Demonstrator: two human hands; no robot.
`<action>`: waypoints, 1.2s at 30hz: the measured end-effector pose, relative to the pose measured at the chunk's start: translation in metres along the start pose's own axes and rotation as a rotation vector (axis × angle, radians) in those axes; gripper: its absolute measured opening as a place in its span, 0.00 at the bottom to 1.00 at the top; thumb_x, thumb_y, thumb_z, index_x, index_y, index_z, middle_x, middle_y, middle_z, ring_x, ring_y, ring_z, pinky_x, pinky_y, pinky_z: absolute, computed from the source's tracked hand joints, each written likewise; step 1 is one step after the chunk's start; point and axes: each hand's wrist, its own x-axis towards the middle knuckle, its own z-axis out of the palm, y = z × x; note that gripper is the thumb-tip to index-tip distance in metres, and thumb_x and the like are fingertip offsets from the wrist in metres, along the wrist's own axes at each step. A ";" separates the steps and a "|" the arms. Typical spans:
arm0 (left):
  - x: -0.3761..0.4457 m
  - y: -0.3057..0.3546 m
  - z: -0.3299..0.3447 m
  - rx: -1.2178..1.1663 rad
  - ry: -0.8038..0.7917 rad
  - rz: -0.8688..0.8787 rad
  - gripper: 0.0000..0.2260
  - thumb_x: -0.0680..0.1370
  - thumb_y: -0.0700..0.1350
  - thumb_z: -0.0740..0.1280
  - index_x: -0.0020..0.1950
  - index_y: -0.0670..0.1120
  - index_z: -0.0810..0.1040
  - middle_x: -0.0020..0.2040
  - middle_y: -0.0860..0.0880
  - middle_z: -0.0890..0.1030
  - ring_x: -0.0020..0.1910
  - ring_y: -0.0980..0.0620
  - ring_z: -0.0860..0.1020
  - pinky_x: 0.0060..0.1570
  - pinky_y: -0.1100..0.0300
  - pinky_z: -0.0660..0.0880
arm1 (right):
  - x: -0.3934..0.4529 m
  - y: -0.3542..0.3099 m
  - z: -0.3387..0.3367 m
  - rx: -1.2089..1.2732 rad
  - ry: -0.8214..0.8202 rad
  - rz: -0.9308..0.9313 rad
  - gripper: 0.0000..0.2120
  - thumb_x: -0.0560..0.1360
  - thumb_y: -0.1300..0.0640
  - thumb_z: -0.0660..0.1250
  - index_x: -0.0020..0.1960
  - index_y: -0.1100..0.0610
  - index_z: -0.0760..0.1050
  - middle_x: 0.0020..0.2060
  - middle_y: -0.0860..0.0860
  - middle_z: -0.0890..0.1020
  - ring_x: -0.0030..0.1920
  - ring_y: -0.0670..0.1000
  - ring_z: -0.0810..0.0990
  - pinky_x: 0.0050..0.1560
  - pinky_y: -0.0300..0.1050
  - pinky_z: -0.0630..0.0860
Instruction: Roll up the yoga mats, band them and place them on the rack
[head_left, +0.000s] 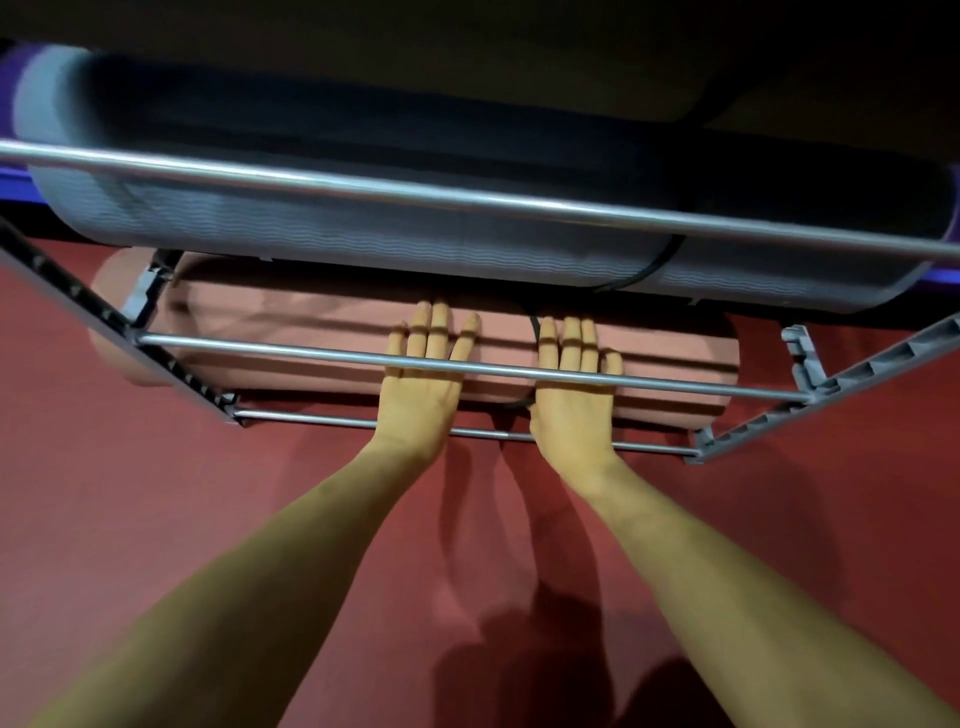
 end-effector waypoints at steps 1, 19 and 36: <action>0.000 0.000 0.000 0.005 0.027 -0.002 0.43 0.63 0.38 0.76 0.73 0.45 0.59 0.70 0.37 0.69 0.68 0.38 0.66 0.67 0.44 0.58 | 0.001 0.003 -0.003 -0.063 0.047 -0.005 0.46 0.58 0.58 0.76 0.71 0.62 0.61 0.66 0.63 0.70 0.68 0.63 0.68 0.62 0.59 0.62; 0.004 0.022 0.004 -0.004 0.128 0.002 0.46 0.60 0.39 0.79 0.74 0.47 0.59 0.71 0.39 0.68 0.70 0.40 0.63 0.67 0.44 0.59 | -0.006 0.028 0.007 -0.086 0.247 -0.005 0.48 0.58 0.57 0.79 0.73 0.58 0.58 0.69 0.59 0.70 0.68 0.58 0.66 0.67 0.54 0.57; -0.031 0.018 -0.014 -0.178 0.151 -0.058 0.27 0.62 0.36 0.66 0.62 0.37 0.72 0.59 0.37 0.76 0.55 0.38 0.72 0.52 0.49 0.64 | -0.043 0.024 0.010 0.055 0.435 -0.010 0.25 0.63 0.56 0.76 0.56 0.60 0.71 0.51 0.58 0.77 0.48 0.59 0.75 0.54 0.53 0.67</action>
